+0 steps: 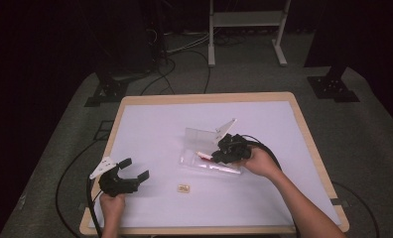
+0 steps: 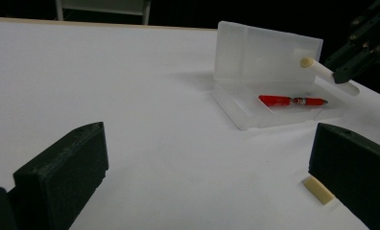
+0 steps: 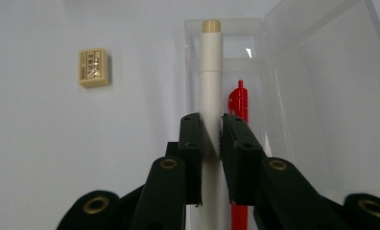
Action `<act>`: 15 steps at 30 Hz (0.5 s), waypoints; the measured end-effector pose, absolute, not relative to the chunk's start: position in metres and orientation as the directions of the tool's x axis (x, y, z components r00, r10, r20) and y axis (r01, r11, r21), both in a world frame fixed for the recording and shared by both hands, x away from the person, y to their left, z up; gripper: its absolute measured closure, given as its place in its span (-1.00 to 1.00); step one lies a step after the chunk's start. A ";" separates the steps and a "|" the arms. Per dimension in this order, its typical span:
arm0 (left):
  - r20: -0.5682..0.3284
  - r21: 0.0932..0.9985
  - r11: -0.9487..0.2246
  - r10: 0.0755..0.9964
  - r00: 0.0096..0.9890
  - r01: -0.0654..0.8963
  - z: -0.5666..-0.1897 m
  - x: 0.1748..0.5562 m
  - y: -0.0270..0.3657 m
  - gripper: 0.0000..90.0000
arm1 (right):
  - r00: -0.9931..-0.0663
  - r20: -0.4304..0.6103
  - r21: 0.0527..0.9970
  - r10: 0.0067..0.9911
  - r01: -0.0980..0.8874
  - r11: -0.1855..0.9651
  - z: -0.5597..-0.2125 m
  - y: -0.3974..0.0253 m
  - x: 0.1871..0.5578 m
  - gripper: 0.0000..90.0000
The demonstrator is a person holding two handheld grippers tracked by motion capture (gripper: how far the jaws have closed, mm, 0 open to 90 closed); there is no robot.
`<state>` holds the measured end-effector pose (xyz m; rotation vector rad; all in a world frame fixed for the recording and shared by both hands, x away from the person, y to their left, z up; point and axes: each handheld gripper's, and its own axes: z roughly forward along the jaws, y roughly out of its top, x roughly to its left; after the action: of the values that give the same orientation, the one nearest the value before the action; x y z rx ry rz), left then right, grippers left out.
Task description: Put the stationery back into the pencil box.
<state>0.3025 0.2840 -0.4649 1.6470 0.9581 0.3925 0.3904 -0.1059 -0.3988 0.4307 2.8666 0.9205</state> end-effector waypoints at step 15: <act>-0.229 0.923 -0.032 0.756 0.613 0.384 -0.465 0.302 0.284 -1.00 | -0.954 0.005 0.551 0.298 0.252 0.796 -0.417 -0.099 0.400 0.74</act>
<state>0.3024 0.2841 -0.4649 1.6452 0.9598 0.3890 0.3998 -0.0986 -0.4165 0.4446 2.8988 0.8714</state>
